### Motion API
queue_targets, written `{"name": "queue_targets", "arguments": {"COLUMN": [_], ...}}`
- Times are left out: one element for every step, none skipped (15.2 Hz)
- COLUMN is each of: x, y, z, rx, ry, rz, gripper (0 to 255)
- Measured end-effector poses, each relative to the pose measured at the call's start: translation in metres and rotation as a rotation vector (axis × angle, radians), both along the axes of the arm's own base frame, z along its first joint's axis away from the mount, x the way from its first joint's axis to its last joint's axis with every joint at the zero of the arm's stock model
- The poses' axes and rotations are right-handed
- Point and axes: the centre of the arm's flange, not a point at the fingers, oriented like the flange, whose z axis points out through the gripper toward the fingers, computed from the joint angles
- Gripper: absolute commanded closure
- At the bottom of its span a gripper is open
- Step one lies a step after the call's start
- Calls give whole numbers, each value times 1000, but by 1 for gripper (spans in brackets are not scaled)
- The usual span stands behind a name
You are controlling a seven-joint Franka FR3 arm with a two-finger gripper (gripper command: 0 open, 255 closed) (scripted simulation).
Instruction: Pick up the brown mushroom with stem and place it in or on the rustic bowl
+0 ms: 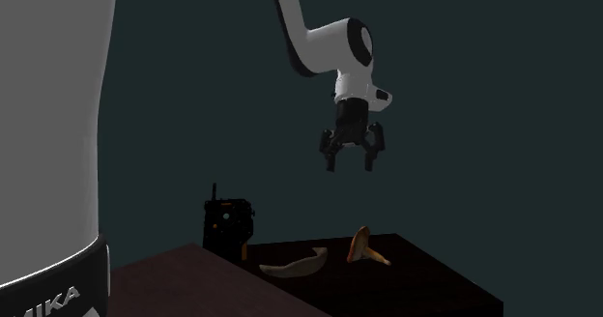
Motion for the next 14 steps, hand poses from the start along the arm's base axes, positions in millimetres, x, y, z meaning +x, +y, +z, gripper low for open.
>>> {"name": "queue_targets", "arguments": {"x": [10,19,28,35,40,50,55,64,70,77,85,95,105,114], "y": [1,1,3,6,8,11,12,13,15,17,19,19,20,21], "z": [-11,-22,-33,-46,-56,-67,-80,-92,-105,-117,-131,-139,-145,-147], "rx": [-4,-8,-13,-16,-21,-25,-29,-33,-37,-42,-46,-40,-30,-20], "ry": [7,14,21,27,34,41,48,55,62,69,75,28,-45,-102], "rz": [3,6,9,12,16,19,22,25,28,31,35,42,43,50], "gripper": [0,0,0,0,0,0,0,0,0,0,0,0,0,0]}}
